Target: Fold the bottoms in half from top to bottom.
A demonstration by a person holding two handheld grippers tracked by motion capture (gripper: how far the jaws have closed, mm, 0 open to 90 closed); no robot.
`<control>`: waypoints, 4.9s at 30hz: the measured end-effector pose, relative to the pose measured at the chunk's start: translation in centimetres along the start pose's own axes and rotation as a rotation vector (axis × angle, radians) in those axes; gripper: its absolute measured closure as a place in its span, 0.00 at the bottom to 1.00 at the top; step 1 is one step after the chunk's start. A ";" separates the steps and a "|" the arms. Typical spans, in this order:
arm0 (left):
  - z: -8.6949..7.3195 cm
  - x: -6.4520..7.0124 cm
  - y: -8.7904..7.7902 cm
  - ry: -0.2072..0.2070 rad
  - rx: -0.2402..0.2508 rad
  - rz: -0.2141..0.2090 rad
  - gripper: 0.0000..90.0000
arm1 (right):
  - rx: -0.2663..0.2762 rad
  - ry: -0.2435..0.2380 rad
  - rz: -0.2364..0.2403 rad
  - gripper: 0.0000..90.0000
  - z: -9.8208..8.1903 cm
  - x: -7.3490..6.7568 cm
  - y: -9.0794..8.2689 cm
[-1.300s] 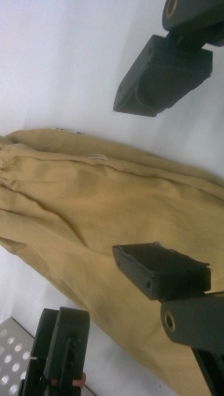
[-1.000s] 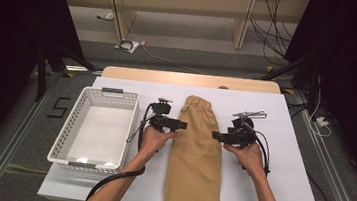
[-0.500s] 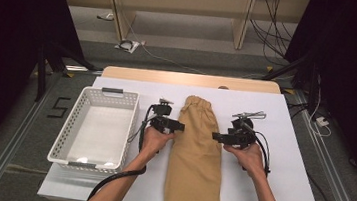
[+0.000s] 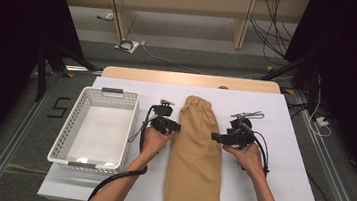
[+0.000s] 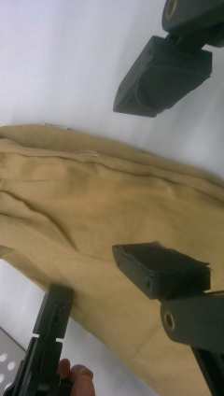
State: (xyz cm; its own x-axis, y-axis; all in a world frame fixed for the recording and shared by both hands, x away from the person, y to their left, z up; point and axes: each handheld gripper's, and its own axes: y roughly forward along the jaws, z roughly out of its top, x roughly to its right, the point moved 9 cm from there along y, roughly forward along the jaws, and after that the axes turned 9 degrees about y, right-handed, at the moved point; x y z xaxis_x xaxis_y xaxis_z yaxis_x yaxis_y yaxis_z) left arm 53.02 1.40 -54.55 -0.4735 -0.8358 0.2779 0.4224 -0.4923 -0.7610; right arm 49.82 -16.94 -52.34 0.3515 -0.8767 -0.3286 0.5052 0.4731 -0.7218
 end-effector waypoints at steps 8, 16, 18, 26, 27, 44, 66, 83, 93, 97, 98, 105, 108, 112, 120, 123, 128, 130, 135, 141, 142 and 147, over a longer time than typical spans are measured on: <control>0.1 0.2 -0.3 0.033 0.018 0.004 0.98 | 0.000 -0.003 -0.014 0.32 0.2 0.2 0.2; 0.2 0.2 -0.5 0.037 0.028 -0.005 0.98 | -0.012 0.026 -0.033 0.37 1.3 0.8 1.2; 0.2 0.3 -0.5 0.039 0.027 -0.008 0.98 | -0.029 0.035 -0.045 0.38 1.6 0.8 1.5; 0.1 0.2 -0.6 0.040 0.031 -0.011 0.98 | -0.043 0.065 -0.059 0.43 2.8 0.8 2.7; 0.2 0.3 -0.6 0.041 0.031 -0.011 0.98 | -0.050 0.066 -0.064 0.43 2.8 0.7 2.8; 0.1 0.2 -0.6 0.051 0.030 -0.013 0.98 | -0.132 0.117 -0.087 0.47 3.2 1.1 5.2; 0.2 0.3 -0.8 0.064 0.026 -0.014 0.98 | -0.129 0.173 -0.033 0.90 3.4 0.2 5.3; 0.2 0.2 -0.9 0.078 0.030 -0.009 0.98 | -0.105 0.127 -0.041 0.91 3.9 -0.3 4.7; 0.8 0.1 -1.4 0.076 0.058 -0.007 0.98 | -0.082 0.098 -0.041 0.91 4.6 -0.5 4.3; 1.0 0.0 -1.5 0.082 0.067 -0.002 0.98 | -0.073 0.085 -0.040 0.91 4.9 -0.7 4.1; 1.0 0.0 -1.6 0.084 0.070 -0.003 0.98 | -0.065 0.081 -0.036 0.91 5.0 -0.8 4.1; 1.5 0.0 -1.9 0.102 0.099 0.000 0.98 | -0.038 0.062 -0.029 0.91 5.5 -1.0 3.6; 1.8 -0.1 -2.2 0.107 0.112 0.000 0.98 | -0.024 0.054 -0.023 0.91 5.7 -1.1 3.5; 2.2 -0.4 -2.5 0.119 0.114 0.017 0.98 | 0.006 0.032 -0.010 0.91 6.3 -1.4 3.2; 3.3 -0.7 -3.5 0.116 0.145 0.010 0.98 | 0.062 -0.011 -0.001 0.91 7.5 -2.2 2.7; 3.7 -0.7 -4.0 0.132 0.158 0.013 0.98 | 0.078 -0.028 0.004 0.91 7.9 -2.4 2.4; 4.0 -0.7 -4.5 0.145 0.178 0.007 0.98 | 0.108 -0.063 0.017 0.91 8.5 -3.0 1.8; 4.1 -0.7 -4.7 0.150 0.182 0.005 0.98 | 0.115 -0.070 0.021 0.91 8.6 -3.1 1.6; 4.1 -0.4 -5.2 0.170 0.201 -0.007 0.98 | 0.125 -0.086 0.027 0.91 8.7 -3.3 1.3; 3.3 0.2 -6.2 0.213 0.220 -0.039 0.98 | 0.150 -0.132 0.051 0.91 8.1 -4.0 0.1; 3.2 0.3 -6.3 0.218 0.224 -0.044 0.98 | 0.162 -0.154 0.057 0.91 8.0 -4.2 -0.2; 2.5 0.9 -7.1 0.260 0.230 -0.064 0.98 | 0.187 -0.198 0.085 0.91 7.0 -4.7 -1.2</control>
State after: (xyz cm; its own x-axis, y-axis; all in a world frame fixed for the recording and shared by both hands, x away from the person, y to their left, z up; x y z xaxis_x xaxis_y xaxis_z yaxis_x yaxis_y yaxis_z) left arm 51.47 3.51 -47.45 -0.6731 -0.7263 0.1392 0.5345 -0.6079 -0.5871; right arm 53.03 -12.75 -45.64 0.5367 -0.8077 -0.2439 0.5974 0.5679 -0.5662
